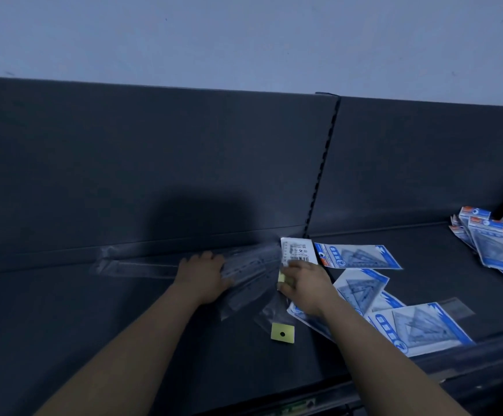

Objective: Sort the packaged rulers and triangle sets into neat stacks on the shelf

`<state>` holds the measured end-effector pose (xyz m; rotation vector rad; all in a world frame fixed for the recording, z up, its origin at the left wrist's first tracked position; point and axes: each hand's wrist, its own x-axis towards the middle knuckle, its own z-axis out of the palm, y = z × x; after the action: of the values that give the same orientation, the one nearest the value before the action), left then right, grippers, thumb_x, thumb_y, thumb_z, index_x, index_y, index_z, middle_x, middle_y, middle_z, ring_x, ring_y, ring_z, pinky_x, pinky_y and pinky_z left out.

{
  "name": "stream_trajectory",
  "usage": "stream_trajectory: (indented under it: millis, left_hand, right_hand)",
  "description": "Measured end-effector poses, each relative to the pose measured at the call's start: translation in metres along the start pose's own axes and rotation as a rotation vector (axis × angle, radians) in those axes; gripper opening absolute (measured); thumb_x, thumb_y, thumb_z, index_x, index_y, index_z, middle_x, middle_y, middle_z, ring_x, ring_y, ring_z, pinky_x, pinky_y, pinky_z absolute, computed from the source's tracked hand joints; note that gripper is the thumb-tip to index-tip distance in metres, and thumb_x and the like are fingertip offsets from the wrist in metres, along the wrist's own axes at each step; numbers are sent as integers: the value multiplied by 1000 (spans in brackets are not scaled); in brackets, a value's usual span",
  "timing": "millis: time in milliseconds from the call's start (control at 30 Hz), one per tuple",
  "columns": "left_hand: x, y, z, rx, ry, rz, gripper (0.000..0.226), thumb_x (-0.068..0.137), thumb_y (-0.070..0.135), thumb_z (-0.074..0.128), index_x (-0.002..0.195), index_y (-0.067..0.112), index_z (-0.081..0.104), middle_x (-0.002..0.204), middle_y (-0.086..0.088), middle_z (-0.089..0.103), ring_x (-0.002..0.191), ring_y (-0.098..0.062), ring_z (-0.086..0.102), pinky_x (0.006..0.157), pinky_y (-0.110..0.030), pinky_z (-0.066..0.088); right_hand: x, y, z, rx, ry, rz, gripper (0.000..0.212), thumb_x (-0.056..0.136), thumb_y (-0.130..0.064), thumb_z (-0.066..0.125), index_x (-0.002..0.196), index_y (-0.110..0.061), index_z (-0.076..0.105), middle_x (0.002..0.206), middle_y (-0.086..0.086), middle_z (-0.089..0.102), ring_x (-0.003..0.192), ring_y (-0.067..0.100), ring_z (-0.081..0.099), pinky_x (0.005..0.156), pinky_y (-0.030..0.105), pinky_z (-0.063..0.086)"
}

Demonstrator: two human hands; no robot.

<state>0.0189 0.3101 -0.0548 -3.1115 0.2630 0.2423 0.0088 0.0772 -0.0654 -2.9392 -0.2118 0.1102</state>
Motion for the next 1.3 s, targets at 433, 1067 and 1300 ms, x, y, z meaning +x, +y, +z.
stream_trajectory:
  millis: [433, 1067, 1300]
  left_hand:
    - [-21, 2, 0, -137, 171, 40, 37, 95, 52, 40, 89, 21, 60, 100, -1, 66, 86, -18, 57, 74, -32, 37]
    - [-6, -4, -7, -394, -104, -104, 85, 88, 67, 43, 154, 25, 10, 162, -6, 0, 147, -33, 8, 117, -51, 14]
    - [0, 15, 10, -238, -155, 47, 82, 86, 72, 38, 153, 34, 11, 162, 6, 1, 149, -27, -2, 114, -62, 4]
  right_hand:
    - [-1, -38, 2, -109, -47, -113, 53, 92, -18, 41, 139, -42, 37, 155, 3, 20, 144, 28, 8, 118, 49, -3]
    - [-22, -16, 2, -59, -44, -7, 36, 94, -17, 37, 125, -22, 55, 141, -13, 42, 146, 19, 14, 117, 47, 1]
    - [-31, -8, 1, -121, -54, 14, 40, 91, -15, 43, 129, -23, 51, 144, -7, 37, 145, 21, 14, 116, 51, 4]
